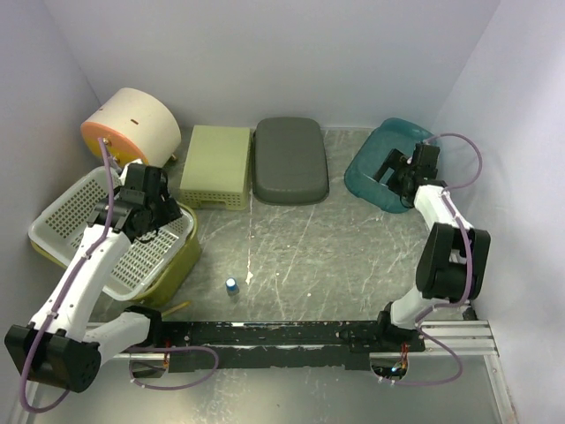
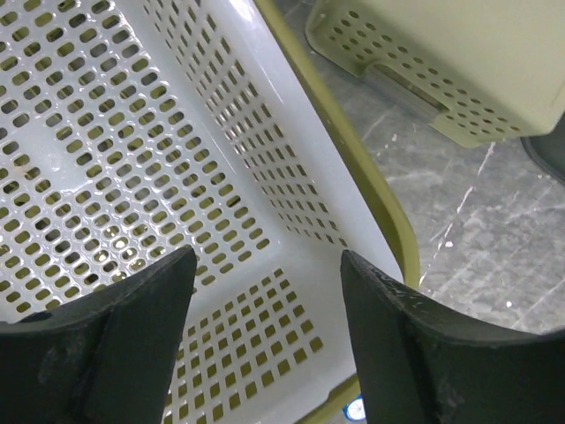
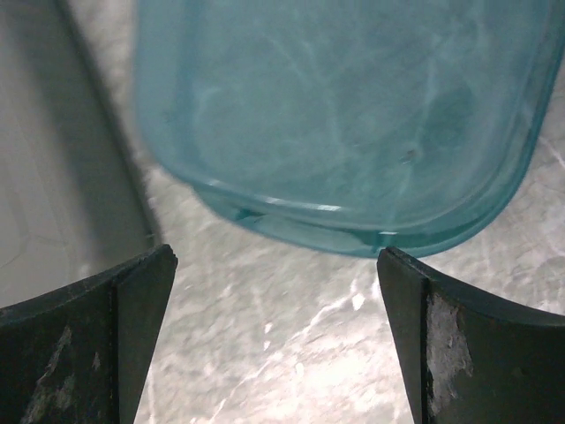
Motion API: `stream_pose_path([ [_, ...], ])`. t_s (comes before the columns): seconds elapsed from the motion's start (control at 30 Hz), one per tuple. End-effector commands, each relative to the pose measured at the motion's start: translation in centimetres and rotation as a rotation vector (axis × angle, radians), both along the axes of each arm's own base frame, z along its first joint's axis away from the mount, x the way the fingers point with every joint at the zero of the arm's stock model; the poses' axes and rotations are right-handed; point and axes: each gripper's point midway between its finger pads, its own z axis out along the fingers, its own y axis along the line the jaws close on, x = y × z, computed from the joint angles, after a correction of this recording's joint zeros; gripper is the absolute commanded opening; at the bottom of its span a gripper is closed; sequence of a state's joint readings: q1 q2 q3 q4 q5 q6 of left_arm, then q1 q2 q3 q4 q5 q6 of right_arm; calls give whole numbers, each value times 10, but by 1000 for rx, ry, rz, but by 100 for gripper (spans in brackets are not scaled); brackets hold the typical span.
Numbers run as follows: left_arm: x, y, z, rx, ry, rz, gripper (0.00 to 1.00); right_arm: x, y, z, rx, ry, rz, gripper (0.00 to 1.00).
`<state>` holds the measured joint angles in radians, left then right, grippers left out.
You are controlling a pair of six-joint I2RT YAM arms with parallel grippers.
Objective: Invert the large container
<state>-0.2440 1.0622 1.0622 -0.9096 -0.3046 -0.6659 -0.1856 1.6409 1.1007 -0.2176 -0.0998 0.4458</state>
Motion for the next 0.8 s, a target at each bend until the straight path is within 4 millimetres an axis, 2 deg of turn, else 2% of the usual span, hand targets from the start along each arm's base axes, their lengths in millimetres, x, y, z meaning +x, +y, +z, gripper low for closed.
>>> stream_pose_path([
  [0.0,18,6,3,-23,-57,48,75,-7,32,57,20,-141,81,100],
  [0.13,29,0,7,-49,-80,43,73,-21,52,83,12,-186,131,100],
  [0.3,45,-9,24,-98,-163,29,69,-29,63,105,15,-237,160,100],
  [0.37,51,-5,20,-82,-162,62,68,-29,65,107,17,-244,165,100],
  [0.53,64,0,-1,-59,-100,74,53,-28,72,90,54,-205,190,100],
  [0.7,63,5,-4,-56,-96,81,41,-28,73,91,58,-208,197,100],
  [0.77,62,5,-3,-60,-98,82,32,-27,73,94,56,-214,199,100],
])
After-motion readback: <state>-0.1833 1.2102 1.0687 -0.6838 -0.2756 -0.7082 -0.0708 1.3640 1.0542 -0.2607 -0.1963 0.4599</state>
